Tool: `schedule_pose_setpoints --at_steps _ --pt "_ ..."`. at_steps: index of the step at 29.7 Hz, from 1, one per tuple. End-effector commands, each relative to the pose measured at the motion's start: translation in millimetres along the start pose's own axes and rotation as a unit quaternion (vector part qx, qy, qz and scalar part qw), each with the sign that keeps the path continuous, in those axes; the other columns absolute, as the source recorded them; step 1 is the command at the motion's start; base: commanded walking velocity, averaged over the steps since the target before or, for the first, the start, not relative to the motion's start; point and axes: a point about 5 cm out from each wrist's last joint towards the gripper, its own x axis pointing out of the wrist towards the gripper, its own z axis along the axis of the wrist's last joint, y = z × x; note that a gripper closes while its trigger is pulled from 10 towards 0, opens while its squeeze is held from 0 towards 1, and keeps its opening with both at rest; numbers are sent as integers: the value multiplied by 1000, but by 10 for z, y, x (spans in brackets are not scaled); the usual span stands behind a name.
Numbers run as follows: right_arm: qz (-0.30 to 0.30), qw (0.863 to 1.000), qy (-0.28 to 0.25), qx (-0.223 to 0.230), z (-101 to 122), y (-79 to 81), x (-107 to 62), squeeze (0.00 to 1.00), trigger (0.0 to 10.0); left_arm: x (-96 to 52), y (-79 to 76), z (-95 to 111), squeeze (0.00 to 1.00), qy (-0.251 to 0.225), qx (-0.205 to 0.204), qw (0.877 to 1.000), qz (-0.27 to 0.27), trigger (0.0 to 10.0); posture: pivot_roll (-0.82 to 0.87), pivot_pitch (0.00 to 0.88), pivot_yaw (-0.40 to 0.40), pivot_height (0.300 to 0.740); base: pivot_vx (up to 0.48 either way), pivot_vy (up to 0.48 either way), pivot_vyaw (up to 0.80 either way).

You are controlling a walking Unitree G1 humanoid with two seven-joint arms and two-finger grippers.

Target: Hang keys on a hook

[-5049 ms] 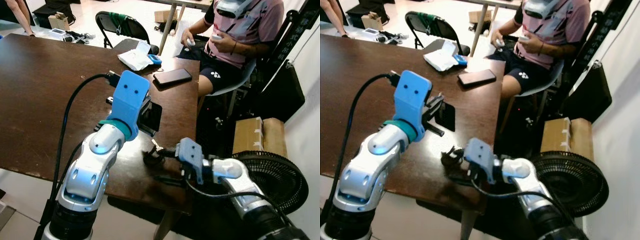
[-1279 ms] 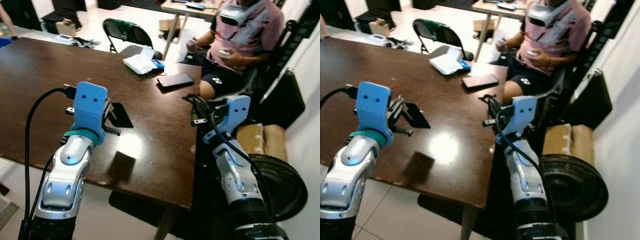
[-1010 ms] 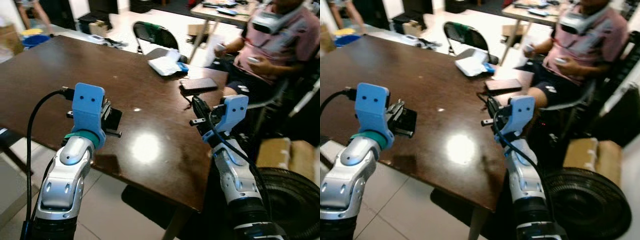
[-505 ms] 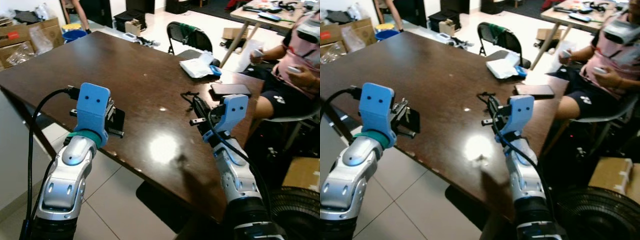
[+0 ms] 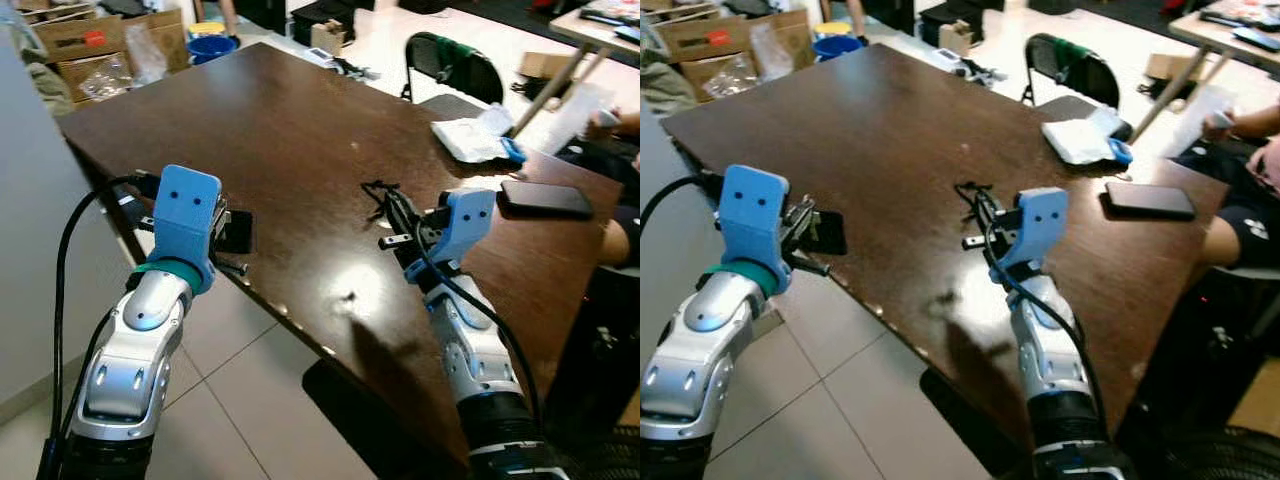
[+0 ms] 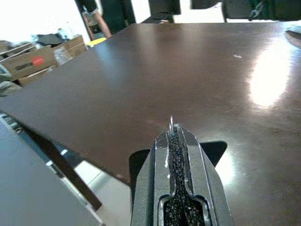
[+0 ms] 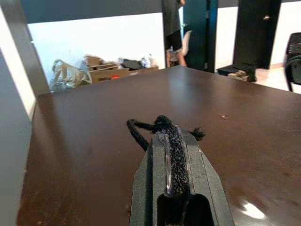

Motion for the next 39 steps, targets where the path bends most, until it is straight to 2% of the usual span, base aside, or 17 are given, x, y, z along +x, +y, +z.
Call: schedule_pose_setpoints --at_steps 1,10,12,19,23,26,39 --pt "-3 1000 1 -2 -13 -6 -5 0 10000 -10 -23 33 0 -10 5 1000 -2 10000 98 111 52 740 0 0 781" --pt "-3 1000 0 -2 -7 -10 -1 0 10000 -3 -32 36 0 -11 3 1000 -2 10000 98 112 51 740 0 0 781" --pt "2 1000 -2 6 -2 2 2 0 10000 -1 -32 36 0 -12 3 1000 -2 10000 96 112 50 740 0 0 0" --pt "11 1000 -5 20 7 21 2 0 10000 6 -35 39 0 -13 3 1000 -1 10000 95 108 49 740 0 0 -800" --pt "13 1000 -5 16 7 27 3 0 10000 8 -39 38 0 -13 2 1000 -2 10000 95 107 48 740 0 0 -800" --pt "11 1000 -6 1 18 19 7 0 10000 10 -39 40 0 -14 2 1000 -2 10000 95 107 48 740 0 0 0" --pt "17 1000 -8 -10 22 28 17 0 10000 12 -48 27 0 -13 3 1000 -2 10000 92 96 45 740 0 0 750"
